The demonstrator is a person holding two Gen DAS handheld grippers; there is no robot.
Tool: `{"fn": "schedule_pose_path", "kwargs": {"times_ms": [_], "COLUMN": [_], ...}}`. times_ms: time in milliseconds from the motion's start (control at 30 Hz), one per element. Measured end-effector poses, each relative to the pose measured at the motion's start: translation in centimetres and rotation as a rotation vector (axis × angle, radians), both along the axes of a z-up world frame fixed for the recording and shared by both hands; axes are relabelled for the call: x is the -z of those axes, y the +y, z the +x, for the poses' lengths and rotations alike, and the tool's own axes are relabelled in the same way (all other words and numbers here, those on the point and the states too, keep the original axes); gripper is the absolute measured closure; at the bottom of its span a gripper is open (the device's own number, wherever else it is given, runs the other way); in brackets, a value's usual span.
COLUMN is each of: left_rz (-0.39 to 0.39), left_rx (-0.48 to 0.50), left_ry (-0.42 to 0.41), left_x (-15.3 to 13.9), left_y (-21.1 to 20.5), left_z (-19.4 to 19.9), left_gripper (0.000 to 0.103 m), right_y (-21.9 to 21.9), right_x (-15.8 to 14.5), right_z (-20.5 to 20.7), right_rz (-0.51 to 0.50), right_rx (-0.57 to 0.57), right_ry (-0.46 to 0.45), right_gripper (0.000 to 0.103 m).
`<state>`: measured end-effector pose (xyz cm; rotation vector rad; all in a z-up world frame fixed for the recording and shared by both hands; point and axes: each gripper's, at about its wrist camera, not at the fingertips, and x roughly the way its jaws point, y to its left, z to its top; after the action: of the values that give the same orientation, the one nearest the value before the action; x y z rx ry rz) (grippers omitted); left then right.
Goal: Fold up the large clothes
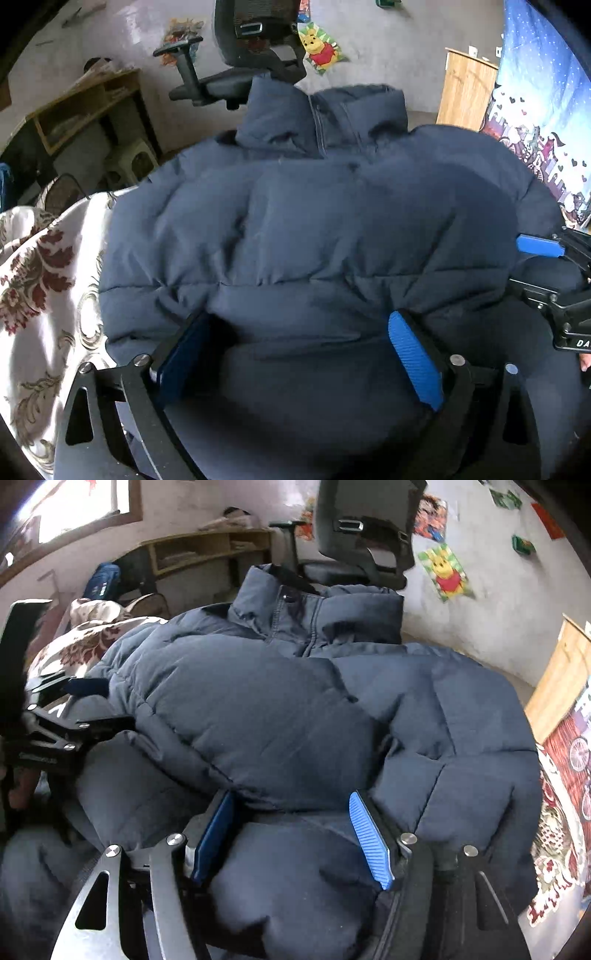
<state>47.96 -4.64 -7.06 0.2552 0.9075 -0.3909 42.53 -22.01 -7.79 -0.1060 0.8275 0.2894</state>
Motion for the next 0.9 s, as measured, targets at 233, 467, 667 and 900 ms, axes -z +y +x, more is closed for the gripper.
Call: {"fn": "schedule_pose_path", "kwargs": {"times_ms": [233,467,667,900], "left_rz": [0.022,-0.171,-0.231,-0.184], "left_rx": [-0.029,-0.123,-0.241,-0.347], "left_ry": [0.022,0.023,-0.077,0.022], "left_x": [1.2,-4.3,-9.1,-9.1], "left_y": [-0.3,2.1,1.3,-0.3], "left_z": [1.0,3.9,12.5,22.7], "left_gripper": [0.001,0.001,0.001,0.001], "right_y": [-0.1,-3.3,-7.5,-10.4], "right_x": [0.5,-4.6,-8.7,-7.8], "right_z": [-0.1,1.9,11.2,24.1], "right_rz": [-0.007,0.145,0.158,0.283], "right_rx": [-0.01,-0.077,0.026,0.168], "right_ry": [-0.027,-0.013,-0.03,0.127], "right_gripper": [0.039,0.023,0.022,0.039]}}
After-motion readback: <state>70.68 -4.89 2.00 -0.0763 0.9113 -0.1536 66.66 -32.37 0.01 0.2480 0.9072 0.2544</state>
